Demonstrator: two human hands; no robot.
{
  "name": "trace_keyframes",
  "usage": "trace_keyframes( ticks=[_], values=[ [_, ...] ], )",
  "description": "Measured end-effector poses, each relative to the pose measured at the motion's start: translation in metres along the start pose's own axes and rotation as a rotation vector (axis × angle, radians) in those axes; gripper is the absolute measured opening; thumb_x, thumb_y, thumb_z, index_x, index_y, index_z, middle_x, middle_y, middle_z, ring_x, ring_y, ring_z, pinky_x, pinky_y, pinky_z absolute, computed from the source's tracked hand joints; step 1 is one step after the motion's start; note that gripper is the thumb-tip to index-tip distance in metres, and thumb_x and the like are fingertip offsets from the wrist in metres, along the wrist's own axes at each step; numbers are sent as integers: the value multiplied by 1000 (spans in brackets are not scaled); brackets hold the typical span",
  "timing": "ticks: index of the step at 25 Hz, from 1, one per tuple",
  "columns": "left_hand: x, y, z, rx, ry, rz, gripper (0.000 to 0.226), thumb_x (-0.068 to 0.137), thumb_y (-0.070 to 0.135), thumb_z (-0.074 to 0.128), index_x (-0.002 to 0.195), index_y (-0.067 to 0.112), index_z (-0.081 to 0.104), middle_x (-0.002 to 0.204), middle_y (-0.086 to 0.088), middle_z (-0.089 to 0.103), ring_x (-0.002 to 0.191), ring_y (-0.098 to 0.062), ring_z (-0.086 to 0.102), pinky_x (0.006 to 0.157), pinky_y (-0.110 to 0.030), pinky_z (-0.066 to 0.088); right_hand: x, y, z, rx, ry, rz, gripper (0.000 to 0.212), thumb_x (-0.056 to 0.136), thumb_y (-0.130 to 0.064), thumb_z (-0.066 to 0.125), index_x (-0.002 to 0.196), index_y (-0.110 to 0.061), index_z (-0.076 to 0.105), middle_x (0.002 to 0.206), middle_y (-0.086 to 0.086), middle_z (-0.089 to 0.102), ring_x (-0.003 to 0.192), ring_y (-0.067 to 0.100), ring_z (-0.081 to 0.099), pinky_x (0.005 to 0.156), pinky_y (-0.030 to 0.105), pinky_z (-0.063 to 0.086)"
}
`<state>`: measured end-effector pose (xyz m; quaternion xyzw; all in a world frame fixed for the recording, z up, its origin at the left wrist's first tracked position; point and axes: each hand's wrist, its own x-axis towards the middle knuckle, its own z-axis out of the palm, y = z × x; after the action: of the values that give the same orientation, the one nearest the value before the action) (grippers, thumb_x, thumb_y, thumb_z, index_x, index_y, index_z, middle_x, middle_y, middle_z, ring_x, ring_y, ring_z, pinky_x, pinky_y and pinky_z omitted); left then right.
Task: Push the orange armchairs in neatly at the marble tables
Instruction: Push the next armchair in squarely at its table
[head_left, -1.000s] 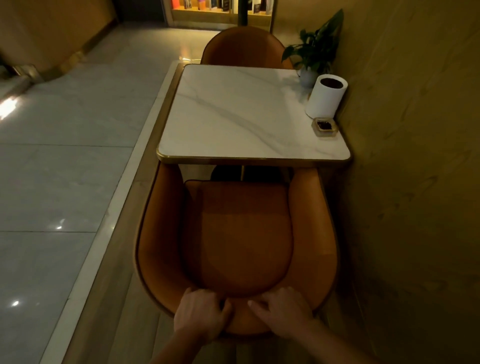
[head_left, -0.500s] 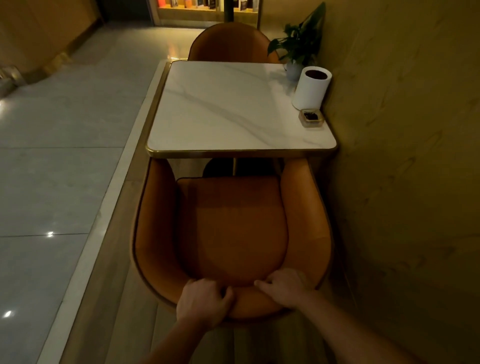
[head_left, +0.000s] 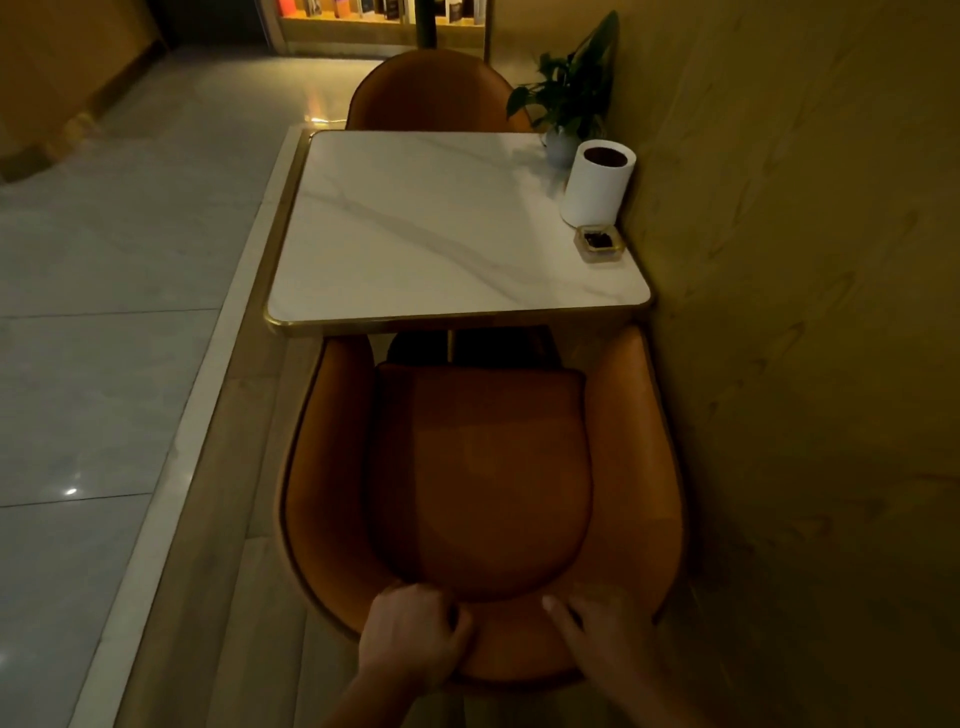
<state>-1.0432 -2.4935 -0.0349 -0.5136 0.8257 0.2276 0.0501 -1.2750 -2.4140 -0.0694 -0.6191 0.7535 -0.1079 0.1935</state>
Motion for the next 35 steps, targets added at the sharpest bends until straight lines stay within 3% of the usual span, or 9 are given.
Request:
trace_keyframes(
  ticks=[3,11,14,16,21,25,27,31,35],
  values=[
    [1,1,7,-34,5,-1,47,91,56,33,75,19,57,68,6,55,60,-9,48,63,-25,31,-8,12,12,-9,120,-52,47,96,-62,40,83,-35,77,87,-22,72,85,-4,65,93,29,48],
    [20,36,0,1,11,41,38,97,50,33,78,23,51,80,3,61,75,-18,58,73,-31,29,23,39,-15,8,154,-116,11,77,-36,69,73,-32,78,78,-17,74,74,3,68,87,36,58],
    [38,61,4,2,7,29,38,99,50,29,79,25,51,77,5,56,68,-16,50,79,-33,34,42,57,-45,-19,25,-88,24,97,-38,58,98,-27,79,103,-9,75,102,12,65,110,22,29],
    [50,73,10,-18,-11,8,40,98,51,26,80,25,52,73,7,51,66,-15,48,86,-36,40,52,70,-58,-36,-59,-67,45,99,-51,41,105,-25,77,110,-7,73,111,14,60,97,10,18],
    [72,86,18,-34,-10,-37,44,98,54,25,90,26,58,90,1,61,79,-17,57,90,-39,44,76,91,-71,-41,-184,13,28,99,-51,45,97,-41,71,104,-15,66,104,10,60,85,26,42],
    [81,85,22,-37,-96,-128,56,93,60,21,100,28,67,96,3,65,95,-15,60,113,-50,24,82,85,-74,-82,-216,44,33,97,-55,41,105,-42,70,101,-13,61,98,9,56,84,31,42],
    [81,88,22,-54,-92,-165,56,93,61,22,92,28,68,83,6,64,86,-12,59,116,-50,22,83,80,-74,-83,-219,70,33,98,-56,41,106,-42,69,96,-13,57,93,7,51,80,30,39],
    [81,90,20,-68,-82,-192,55,93,59,27,72,22,62,68,7,57,69,-8,54,114,-47,29,85,81,-71,-36,-137,87,34,94,-57,46,76,-37,67,81,-16,60,75,2,55,71,28,49],
    [87,92,15,-87,-94,-192,52,94,57,28,67,23,57,63,8,53,59,-5,47,110,-47,34,93,87,-69,-10,-82,72,42,94,-57,48,64,-31,61,70,-11,57,64,5,54,57,26,43]
  ],
)
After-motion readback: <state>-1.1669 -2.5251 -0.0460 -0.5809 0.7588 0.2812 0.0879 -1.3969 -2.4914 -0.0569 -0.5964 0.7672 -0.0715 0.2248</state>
